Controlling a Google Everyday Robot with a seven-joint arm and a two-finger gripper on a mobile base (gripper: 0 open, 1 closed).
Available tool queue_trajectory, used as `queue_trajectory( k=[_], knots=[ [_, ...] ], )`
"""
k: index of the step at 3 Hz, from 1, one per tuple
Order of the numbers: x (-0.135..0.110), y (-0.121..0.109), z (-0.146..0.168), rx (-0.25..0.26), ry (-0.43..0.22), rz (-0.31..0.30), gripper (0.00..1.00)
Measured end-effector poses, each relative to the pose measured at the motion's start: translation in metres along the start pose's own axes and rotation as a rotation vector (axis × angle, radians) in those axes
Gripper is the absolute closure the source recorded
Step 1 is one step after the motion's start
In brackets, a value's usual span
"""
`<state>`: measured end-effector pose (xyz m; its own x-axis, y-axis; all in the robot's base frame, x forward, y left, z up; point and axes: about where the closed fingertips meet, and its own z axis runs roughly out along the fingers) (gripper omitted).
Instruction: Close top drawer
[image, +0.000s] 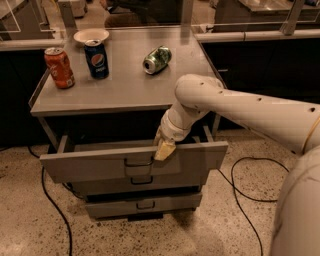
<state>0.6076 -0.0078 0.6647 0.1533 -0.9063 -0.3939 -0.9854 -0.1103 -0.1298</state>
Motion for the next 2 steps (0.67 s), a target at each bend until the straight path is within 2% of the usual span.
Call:
queue_trajectory(
  k=[2],
  knots=[
    [0.0006, -0.0147, 0.0023, 0.0, 0.002, -0.024, 1.0]
  ],
)
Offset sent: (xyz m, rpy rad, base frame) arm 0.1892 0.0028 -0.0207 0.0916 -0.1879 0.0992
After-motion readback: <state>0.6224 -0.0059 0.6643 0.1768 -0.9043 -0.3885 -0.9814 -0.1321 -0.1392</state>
